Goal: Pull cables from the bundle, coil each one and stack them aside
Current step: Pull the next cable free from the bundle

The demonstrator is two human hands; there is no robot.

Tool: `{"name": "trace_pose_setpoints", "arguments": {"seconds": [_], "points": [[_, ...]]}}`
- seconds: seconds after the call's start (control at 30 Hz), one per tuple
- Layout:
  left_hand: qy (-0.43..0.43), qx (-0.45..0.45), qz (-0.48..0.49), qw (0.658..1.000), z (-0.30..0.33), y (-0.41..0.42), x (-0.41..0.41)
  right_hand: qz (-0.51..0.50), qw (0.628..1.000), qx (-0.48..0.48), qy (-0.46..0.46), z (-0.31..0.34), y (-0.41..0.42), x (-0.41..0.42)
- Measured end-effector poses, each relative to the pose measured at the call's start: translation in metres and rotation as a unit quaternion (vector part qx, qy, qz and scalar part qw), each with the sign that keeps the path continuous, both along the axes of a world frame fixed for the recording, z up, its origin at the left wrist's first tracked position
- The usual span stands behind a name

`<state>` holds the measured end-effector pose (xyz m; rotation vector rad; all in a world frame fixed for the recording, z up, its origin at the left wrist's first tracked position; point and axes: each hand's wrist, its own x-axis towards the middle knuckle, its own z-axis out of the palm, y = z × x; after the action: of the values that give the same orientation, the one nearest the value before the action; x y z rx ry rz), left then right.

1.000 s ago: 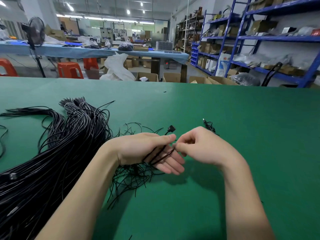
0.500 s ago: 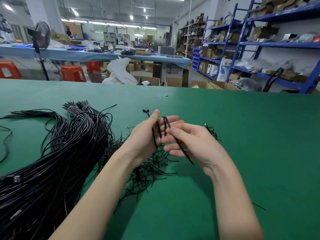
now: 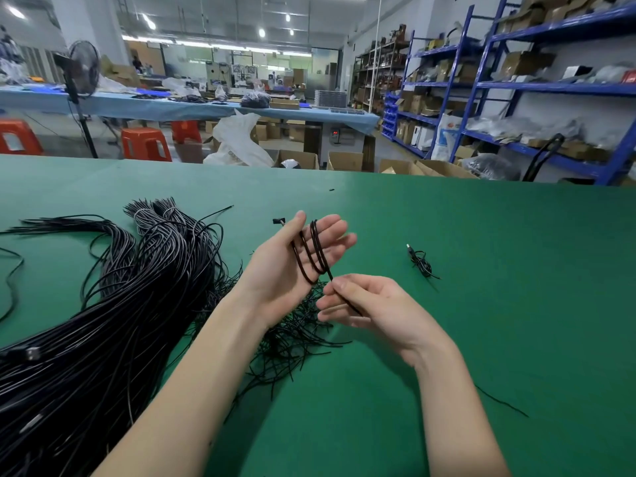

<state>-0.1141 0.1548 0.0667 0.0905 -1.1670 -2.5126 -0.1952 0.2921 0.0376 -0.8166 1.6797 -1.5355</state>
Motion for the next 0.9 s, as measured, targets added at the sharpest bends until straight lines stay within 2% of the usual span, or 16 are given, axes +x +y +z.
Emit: {"name": "trace_pose_setpoints", "arguments": {"seconds": [0.07, 0.13, 0.2, 0.27, 0.33, 0.4, 0.43, 0.5, 0.6, 0.9], "points": [[-0.028, -0.063, 0.012, 0.998, 0.0, 0.002, 0.0, 0.0, 1.0, 0.008, 0.019, -0.002, 0.002, -0.001], [-0.049, -0.166, 0.005, 0.985, -0.002, 0.005, 0.0, 0.02, 0.997, 0.039, 0.057, -0.003, 0.005, -0.001], [-0.082, -0.308, 0.026, 0.947, -0.003, 0.006, 0.002, 0.005, 0.994, 0.053, 0.093, 0.0, 0.007, -0.002], [-0.114, -0.44, 0.054, 0.889, -0.002, 0.008, 0.005, -0.061, 0.995, 0.005, 0.083, 0.011, 0.008, -0.003], [-0.145, -0.558, 0.08, 0.813, 0.0, 0.011, 0.005, -0.104, 0.992, -0.047, 0.054, 0.026, 0.009, -0.003], [-0.162, -0.659, 0.093, 0.728, 0.0, 0.015, 0.005, -0.104, 0.99, -0.048, 0.085, 0.036, 0.01, -0.001], [-0.16, -0.693, 0.084, 0.697, 0.0, 0.018, 0.005, -0.104, 0.987, -0.032, 0.117, 0.038, 0.009, 0.001], [-0.147, -0.742, 0.059, 0.651, 0.001, 0.022, 0.007, -0.128, 0.98, 0.0, 0.151, 0.037, 0.008, 0.002], [-0.141, -0.786, 0.039, 0.601, 0.003, 0.022, 0.008, -0.136, 0.985, 0.031, 0.105, 0.034, 0.008, 0.001], [-0.134, -0.813, -0.032, 0.565, 0.0, 0.027, 0.007, -0.106, 0.992, 0.065, -0.011, 0.025, 0.018, -0.008]]}}
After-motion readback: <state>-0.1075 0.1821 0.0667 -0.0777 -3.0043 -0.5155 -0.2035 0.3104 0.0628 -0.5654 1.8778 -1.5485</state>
